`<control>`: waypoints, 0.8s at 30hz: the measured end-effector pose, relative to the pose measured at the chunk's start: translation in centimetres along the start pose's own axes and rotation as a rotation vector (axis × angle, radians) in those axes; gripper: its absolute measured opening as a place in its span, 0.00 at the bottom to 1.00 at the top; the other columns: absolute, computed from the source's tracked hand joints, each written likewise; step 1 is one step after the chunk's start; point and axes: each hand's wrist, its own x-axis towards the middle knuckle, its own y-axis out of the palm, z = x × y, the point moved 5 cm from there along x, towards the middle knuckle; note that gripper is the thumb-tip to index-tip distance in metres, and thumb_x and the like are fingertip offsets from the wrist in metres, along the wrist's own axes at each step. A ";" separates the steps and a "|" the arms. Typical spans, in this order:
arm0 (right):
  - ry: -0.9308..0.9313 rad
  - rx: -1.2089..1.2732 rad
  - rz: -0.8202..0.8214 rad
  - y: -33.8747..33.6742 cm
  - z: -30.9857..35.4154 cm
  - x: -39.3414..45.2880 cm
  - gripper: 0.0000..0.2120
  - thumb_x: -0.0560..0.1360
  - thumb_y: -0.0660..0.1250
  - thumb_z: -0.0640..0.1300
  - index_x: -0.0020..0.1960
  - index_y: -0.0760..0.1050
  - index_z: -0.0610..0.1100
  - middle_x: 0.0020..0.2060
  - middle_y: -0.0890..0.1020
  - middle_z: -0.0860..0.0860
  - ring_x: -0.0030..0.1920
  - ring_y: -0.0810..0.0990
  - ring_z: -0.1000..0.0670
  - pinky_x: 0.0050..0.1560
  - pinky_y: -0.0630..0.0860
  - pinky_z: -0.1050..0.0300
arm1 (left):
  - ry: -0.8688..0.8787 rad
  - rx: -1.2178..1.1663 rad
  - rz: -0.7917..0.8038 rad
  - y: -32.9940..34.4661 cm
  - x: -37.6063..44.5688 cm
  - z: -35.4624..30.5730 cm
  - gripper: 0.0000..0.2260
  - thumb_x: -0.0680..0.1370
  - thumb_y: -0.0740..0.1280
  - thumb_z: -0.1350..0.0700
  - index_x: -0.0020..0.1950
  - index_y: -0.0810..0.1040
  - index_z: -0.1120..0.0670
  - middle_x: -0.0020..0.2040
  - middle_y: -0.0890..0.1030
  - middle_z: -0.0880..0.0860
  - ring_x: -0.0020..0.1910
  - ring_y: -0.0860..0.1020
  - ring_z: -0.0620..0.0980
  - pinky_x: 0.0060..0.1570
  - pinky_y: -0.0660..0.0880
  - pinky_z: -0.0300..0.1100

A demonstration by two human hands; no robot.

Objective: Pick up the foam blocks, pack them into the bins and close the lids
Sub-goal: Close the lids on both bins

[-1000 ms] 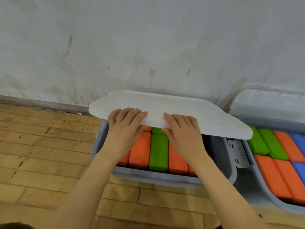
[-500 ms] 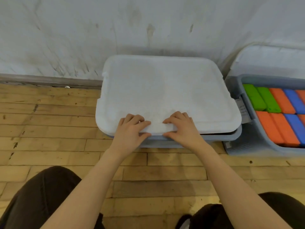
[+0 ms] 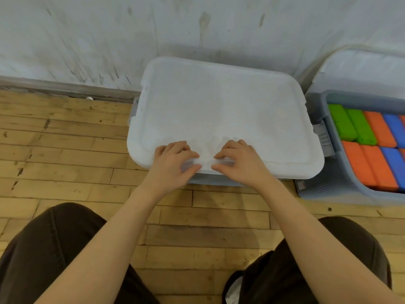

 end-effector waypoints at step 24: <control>0.030 -0.074 -0.199 4.9 6.2 14.7 0.19 0.79 0.56 0.55 0.69 0.67 0.56 0.72 0.64 0.54 0.69 0.58 0.46 0.68 0.53 0.50 | -0.709 -0.440 -0.012 -3.2 5.7 15.4 0.29 0.76 0.54 0.36 0.75 0.58 0.44 0.68 0.71 0.54 0.66 0.69 0.57 0.66 0.63 0.58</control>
